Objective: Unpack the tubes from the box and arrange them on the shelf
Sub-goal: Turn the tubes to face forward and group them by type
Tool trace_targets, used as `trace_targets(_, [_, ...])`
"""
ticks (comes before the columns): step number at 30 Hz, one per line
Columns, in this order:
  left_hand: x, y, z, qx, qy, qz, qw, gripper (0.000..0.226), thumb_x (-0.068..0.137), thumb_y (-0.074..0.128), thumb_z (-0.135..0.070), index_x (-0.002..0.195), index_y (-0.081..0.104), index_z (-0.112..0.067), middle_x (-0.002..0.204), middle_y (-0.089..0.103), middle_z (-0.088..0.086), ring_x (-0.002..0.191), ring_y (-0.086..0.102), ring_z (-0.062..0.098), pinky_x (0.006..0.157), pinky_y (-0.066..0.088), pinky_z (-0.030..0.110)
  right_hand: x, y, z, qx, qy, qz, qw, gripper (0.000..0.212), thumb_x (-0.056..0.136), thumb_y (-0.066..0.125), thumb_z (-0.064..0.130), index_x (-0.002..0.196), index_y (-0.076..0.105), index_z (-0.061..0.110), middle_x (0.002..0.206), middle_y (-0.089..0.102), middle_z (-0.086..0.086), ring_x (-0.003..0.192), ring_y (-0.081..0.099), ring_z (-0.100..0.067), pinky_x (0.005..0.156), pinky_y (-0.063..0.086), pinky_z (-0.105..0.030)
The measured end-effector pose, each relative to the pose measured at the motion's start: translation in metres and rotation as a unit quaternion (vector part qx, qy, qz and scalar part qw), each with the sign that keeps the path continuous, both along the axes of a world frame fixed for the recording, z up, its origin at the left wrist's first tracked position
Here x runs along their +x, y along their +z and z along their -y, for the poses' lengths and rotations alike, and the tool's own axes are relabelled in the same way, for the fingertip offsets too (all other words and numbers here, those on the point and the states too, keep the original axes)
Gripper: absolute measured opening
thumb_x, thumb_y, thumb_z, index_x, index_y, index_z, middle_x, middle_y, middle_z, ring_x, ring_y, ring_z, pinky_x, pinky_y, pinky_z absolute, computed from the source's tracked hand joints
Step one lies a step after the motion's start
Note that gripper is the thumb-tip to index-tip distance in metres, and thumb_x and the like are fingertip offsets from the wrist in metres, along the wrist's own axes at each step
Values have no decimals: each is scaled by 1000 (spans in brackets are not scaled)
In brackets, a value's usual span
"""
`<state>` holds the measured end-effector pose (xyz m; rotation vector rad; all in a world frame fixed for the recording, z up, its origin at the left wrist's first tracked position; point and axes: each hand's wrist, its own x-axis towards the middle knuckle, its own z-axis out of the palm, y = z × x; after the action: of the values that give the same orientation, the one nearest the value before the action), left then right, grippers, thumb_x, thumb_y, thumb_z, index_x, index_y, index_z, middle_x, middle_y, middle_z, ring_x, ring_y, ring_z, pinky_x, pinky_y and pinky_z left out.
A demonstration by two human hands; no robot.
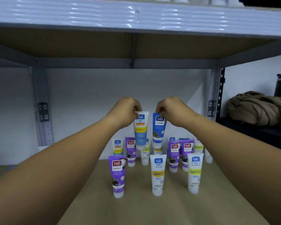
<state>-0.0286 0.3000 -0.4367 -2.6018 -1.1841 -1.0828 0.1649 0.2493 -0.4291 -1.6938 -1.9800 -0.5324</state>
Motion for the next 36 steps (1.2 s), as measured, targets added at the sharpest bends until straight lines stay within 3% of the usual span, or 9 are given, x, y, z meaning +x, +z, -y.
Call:
trace_targets(8, [-45, -22, 64, -45, -17, 26, 999, 12, 83, 74, -10, 92, 74, -17, 84, 71, -6, 72, 60, -1, 62, 44, 13, -37, -15, 62, -38, 43, -9, 998, 18, 86, 64, 5, 98, 73, 15, 93, 74, -3, 87, 67, -18, 84, 54, -33])
trace_targets(12, [-64, -67, 81, -91, -25, 34, 995, 14, 82, 73, -5, 90, 75, -16, 81, 72, -4, 71, 63, 2, 63, 45, 13, -51, -61, 79, -77, 68, -32, 994, 18, 86, 66, 5, 98, 74, 15, 95, 73, -3, 84, 66, -16, 83, 55, -31])
trace_targets(16, [-78, -109, 90, -117, -17, 41, 992, 14, 83, 70, -2, 89, 74, -15, 77, 70, -6, 65, 59, -4, 59, 39, 1, -59, -107, 80, -118, 67, -63, 989, 18, 88, 65, 10, 99, 73, 21, 103, 69, -5, 86, 66, -19, 83, 56, -34])
trace_targets(26, [-96, -153, 89, -134, 10, 94, 986, 15, 85, 71, -7, 94, 73, -19, 84, 70, -9, 69, 59, -4, 62, 40, 0, -67, -145, 83, -148, 82, -110, 979, 18, 93, 59, 10, 105, 71, 15, 107, 70, -3, 95, 63, -14, 81, 56, -30])
trace_targets(31, [-97, -169, 90, -203, -38, 225, 952, 24, 80, 76, -2, 98, 71, -17, 94, 74, -6, 85, 69, 4, 74, 55, 14, -62, -162, 81, -125, 105, -246, 955, 20, 86, 71, 9, 103, 72, 19, 98, 70, 10, 86, 61, -1, 73, 50, -16])
trace_targets(34, [-95, -185, 95, -254, -65, 309, 914, 35, 76, 80, -1, 106, 67, -15, 98, 75, -3, 88, 69, 1, 73, 53, 12, -57, -180, 83, -120, 130, -423, 889, 33, 76, 80, 5, 104, 71, 21, 99, 71, 8, 90, 66, -9, 73, 56, -21])
trace_targets(36, [-94, -203, 97, -283, -64, 338, 896, 45, 73, 84, -5, 109, 64, -20, 101, 75, -4, 93, 69, 3, 76, 54, 16, -56, -197, 85, -128, 131, -476, 860, 42, 71, 84, 2, 107, 69, 19, 97, 71, 5, 89, 67, -14, 73, 58, -26])
